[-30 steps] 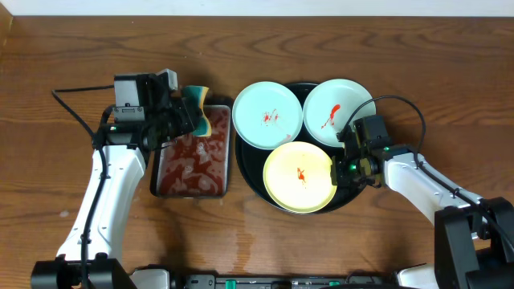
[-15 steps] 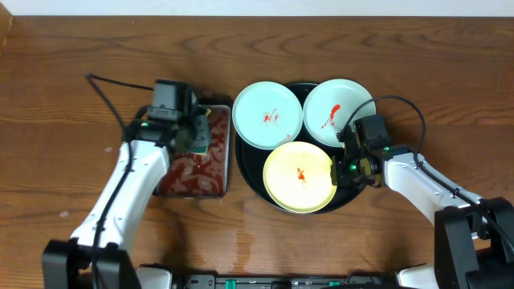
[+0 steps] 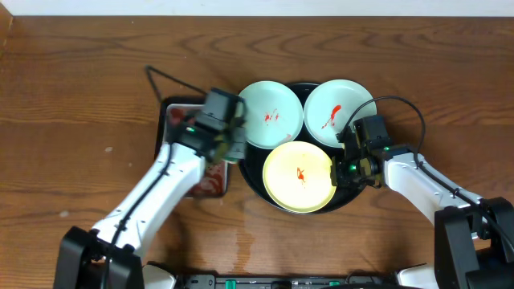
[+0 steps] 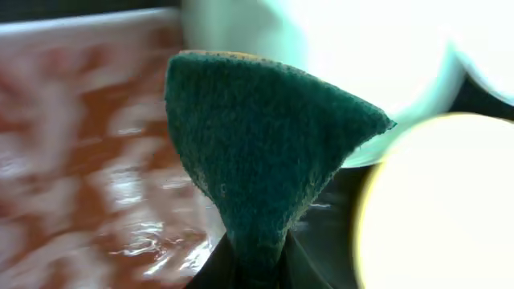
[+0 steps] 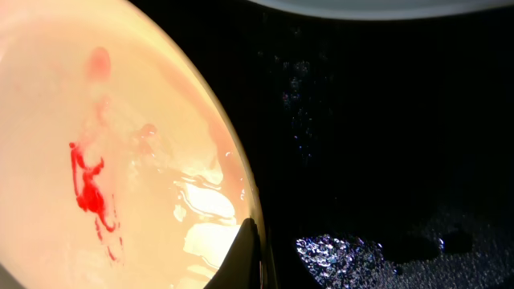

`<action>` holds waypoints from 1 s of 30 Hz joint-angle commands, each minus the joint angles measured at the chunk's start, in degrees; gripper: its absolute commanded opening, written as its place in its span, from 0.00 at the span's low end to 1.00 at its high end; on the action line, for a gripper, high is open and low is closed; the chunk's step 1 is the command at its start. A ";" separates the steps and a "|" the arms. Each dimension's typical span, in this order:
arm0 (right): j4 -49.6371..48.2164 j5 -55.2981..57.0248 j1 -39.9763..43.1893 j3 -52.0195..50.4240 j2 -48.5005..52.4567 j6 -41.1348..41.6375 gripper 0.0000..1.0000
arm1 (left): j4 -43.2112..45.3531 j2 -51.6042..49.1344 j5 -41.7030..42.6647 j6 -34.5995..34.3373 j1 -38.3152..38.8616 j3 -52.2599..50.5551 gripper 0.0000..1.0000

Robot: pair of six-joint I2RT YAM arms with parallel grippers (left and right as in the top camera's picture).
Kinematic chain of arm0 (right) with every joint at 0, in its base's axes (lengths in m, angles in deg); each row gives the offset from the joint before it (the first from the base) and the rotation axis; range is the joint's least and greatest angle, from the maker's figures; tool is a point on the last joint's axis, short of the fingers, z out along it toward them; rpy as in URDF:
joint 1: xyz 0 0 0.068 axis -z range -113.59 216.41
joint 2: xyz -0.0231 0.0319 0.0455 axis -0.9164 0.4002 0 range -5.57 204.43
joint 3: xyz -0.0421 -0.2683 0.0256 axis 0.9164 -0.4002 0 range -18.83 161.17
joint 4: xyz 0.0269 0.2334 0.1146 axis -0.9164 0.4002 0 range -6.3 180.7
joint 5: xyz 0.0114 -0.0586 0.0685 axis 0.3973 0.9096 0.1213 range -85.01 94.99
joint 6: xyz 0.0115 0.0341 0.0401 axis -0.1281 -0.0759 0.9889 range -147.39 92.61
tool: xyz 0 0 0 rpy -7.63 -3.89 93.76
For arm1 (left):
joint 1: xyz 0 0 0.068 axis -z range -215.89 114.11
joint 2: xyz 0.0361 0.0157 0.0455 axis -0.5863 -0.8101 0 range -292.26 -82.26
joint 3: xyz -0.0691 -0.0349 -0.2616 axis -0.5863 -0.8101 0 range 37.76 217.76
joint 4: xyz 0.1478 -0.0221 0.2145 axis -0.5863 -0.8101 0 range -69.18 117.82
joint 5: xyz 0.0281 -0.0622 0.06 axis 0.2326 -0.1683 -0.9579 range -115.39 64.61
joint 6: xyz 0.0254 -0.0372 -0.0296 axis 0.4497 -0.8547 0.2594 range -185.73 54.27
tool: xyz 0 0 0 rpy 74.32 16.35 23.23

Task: Clean dirty plates on tray and stack at the side
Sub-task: 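Scrub the yellow plate with the sponge while the right gripper holds it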

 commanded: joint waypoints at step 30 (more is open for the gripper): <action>1.33 1.05 -0.98 -0.33 0.85 -0.15 0.01 | 13.33 -18.58 -0.39 -34.97 21.81 1.46 0.07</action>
